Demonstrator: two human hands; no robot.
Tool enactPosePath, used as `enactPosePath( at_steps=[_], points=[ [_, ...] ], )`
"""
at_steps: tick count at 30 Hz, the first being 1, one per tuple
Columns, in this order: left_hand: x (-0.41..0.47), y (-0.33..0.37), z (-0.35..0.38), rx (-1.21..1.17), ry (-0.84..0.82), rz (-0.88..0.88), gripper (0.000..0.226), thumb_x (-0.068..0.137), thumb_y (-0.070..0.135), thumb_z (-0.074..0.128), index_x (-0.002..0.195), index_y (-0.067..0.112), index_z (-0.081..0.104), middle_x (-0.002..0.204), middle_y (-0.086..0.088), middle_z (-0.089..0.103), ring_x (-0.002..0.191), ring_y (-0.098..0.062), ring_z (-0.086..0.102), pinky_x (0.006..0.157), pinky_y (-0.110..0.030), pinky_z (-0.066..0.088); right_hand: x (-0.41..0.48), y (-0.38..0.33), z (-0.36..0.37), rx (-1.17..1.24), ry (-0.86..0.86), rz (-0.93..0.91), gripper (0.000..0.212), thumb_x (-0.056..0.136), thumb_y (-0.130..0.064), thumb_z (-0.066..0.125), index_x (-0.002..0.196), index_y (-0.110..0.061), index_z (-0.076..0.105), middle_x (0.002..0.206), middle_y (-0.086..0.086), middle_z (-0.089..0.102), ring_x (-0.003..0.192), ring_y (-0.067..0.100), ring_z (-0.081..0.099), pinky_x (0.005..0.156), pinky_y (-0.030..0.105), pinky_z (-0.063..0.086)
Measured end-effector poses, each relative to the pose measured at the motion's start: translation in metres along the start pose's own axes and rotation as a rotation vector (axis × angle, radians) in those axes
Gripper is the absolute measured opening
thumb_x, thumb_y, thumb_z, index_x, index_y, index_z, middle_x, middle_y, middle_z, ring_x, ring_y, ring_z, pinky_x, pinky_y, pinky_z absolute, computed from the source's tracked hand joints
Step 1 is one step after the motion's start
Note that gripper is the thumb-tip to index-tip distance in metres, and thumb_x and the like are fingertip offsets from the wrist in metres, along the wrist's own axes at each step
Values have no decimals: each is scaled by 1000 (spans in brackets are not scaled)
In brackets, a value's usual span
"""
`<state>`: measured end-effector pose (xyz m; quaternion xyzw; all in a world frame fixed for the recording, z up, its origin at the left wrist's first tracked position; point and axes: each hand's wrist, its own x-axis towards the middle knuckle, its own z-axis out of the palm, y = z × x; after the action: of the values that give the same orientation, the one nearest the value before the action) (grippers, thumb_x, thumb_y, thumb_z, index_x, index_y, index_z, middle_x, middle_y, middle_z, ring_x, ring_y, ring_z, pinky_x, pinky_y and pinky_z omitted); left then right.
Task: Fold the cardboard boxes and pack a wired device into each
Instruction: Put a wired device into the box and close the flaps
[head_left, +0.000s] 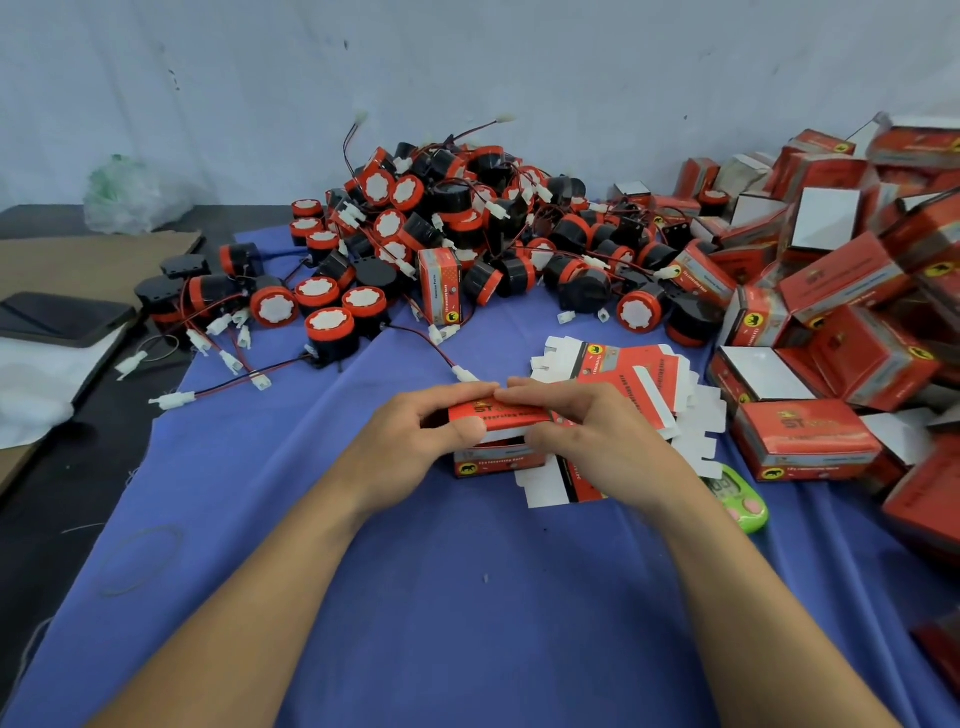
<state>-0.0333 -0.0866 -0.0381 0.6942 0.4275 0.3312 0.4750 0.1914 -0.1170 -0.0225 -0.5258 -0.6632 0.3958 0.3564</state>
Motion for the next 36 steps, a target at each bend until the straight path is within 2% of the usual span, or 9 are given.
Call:
enactPosePath(
  at_steps=[6, 11, 14, 16, 20, 25, 30, 34, 36],
  points=[
    [-1, 1, 0, -1, -14, -2, 40, 84, 39, 71, 117, 61, 69, 127, 22, 70, 120, -5, 66, 104, -37, 55, 0, 0, -2, 73, -33, -3, 47, 80, -8, 66, 110, -42, 78, 129, -28, 65, 128, -18, 47, 107, 29, 46],
    [0, 0, 1, -8, -7, -2, 39, 85, 39, 69, 121, 54, 71, 128, 20, 70, 120, -5, 65, 103, -32, 53, 1, 3, -1, 108, -15, -15, 26, 93, -26, 65, 107, -43, 79, 127, -29, 65, 126, -17, 50, 106, 26, 45],
    [0, 1, 1, -57, 6, -25, 31, 98, 34, 61, 126, 42, 71, 127, 20, 72, 119, -2, 66, 102, -24, 51, 3, 6, 3, 111, 38, -1, 34, 96, -14, 65, 103, -43, 80, 127, -24, 67, 124, -15, 53, 109, 31, 47],
    [1, 3, 3, -19, -5, -24, 34, 99, 25, 62, 122, 50, 71, 125, 22, 72, 117, -3, 67, 99, -25, 53, 3, 6, 5, 129, 52, 12, 36, 94, -9, 66, 104, -41, 80, 127, -23, 68, 123, -13, 55, 108, 33, 49],
    [1, 7, 6, 55, -6, -33, 44, 88, 30, 61, 109, 69, 67, 119, 24, 72, 114, -3, 67, 92, -24, 57, 2, 2, 9, 73, 107, 32, 40, 93, -9, 65, 117, -40, 75, 125, -29, 66, 118, -5, 59, 103, 29, 51],
    [-2, 5, 9, 120, 19, -52, 43, 87, 44, 61, 129, 55, 59, 126, 18, 68, 115, -4, 65, 102, -34, 55, -8, -5, 17, -232, 50, -26, 59, 82, -34, 77, 134, -49, 55, 125, -30, 58, 109, -4, 57, 91, 13, 45],
    [0, 7, 15, 140, 51, -37, 55, 83, 40, 69, 137, 43, 59, 128, 13, 67, 114, -9, 65, 101, -39, 56, -7, -4, 28, -406, 137, -112, 70, 79, -16, 76, 141, -36, 52, 135, -19, 56, 117, 1, 52, 88, -3, 28],
    [-2, 10, 21, 21, 145, -24, 48, 84, 57, 59, 131, 50, 61, 128, 14, 68, 115, -6, 65, 105, -38, 52, -9, -12, 21, -357, 188, -96, 63, 71, -19, 83, 128, -36, 63, 117, -18, 66, 104, 3, 60, 83, 4, 38],
    [0, 11, 23, -140, 199, -32, 64, 83, 71, 49, 138, 41, 61, 129, 7, 70, 121, -12, 65, 108, -40, 49, -12, -20, 0, -174, 216, -42, 57, 68, -16, 88, 119, -33, 69, 108, -17, 71, 98, 2, 65, 83, 13, 48]
  ],
)
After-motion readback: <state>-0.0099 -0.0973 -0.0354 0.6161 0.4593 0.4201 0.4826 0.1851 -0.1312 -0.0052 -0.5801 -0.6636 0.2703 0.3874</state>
